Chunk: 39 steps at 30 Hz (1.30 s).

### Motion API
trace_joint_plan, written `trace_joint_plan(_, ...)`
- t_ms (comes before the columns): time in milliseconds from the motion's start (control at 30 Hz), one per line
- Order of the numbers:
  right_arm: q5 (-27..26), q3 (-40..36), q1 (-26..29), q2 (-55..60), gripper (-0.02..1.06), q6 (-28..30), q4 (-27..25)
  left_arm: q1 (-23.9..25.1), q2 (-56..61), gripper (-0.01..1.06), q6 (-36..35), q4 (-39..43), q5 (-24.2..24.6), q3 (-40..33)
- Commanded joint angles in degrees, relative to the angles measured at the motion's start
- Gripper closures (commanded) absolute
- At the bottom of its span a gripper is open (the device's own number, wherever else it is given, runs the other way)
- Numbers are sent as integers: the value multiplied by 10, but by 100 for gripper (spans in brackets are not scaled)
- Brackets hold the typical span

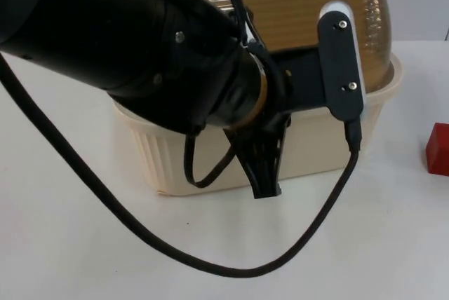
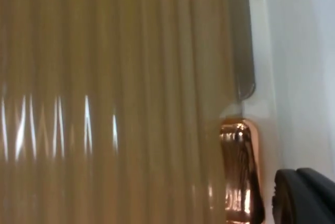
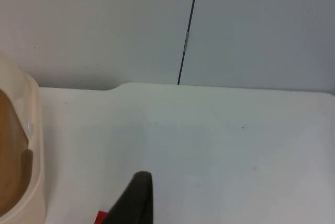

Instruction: Open the box lid with the left hand, place the block into the box with the right hand, then close the box lid with the left hand.

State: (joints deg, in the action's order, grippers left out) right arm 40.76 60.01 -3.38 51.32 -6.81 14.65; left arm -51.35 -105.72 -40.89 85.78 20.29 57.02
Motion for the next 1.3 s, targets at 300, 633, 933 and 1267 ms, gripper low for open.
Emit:
trace_joint_plan(300,-5,5,2,0,0,1,2,1,0,105,-1,25,29,8)
trace_joint_plan(633,-5,5,2,0,0,1,2,1,0,105,-1,35,47,11)
trace_joint_plan(933,-3,5,2,0,0,1,2,4,0,105,47,26,38,11)
trace_joint_plan(1267,-3,5,2,0,0,1,2,45,2,105,246,-165,30,68)
